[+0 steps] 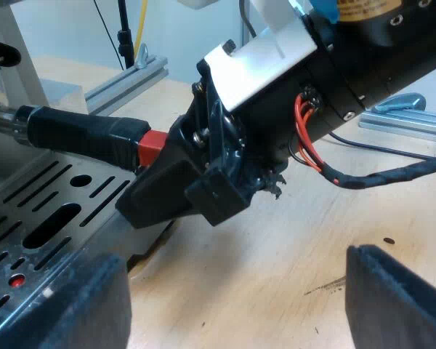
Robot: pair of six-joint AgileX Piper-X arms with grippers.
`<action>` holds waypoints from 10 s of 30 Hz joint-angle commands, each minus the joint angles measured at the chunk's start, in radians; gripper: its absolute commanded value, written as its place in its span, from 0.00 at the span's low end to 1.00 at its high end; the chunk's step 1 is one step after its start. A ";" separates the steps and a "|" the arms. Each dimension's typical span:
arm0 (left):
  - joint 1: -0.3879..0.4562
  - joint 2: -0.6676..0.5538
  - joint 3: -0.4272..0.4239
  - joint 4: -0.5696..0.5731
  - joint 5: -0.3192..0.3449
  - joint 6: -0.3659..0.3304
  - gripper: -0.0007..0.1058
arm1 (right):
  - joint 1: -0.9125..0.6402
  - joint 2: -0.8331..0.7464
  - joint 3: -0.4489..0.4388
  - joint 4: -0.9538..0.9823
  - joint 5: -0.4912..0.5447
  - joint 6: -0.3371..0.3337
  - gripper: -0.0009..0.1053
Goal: Grind coffee beans and then tamp
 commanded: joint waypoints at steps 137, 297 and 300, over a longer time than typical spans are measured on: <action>-0.004 -0.095 -0.270 0.696 -0.189 0.049 0.60 | 0.245 -0.239 0.453 -0.056 -0.135 -0.211 0.01; 0.289 0.058 -0.530 0.809 -0.347 -0.190 0.53 | 0.250 -0.368 0.347 -0.301 -0.294 -0.568 0.72; 0.432 0.075 -0.530 0.822 -0.229 -0.154 0.53 | 0.250 -0.368 0.347 -0.301 -0.294 -0.568 0.72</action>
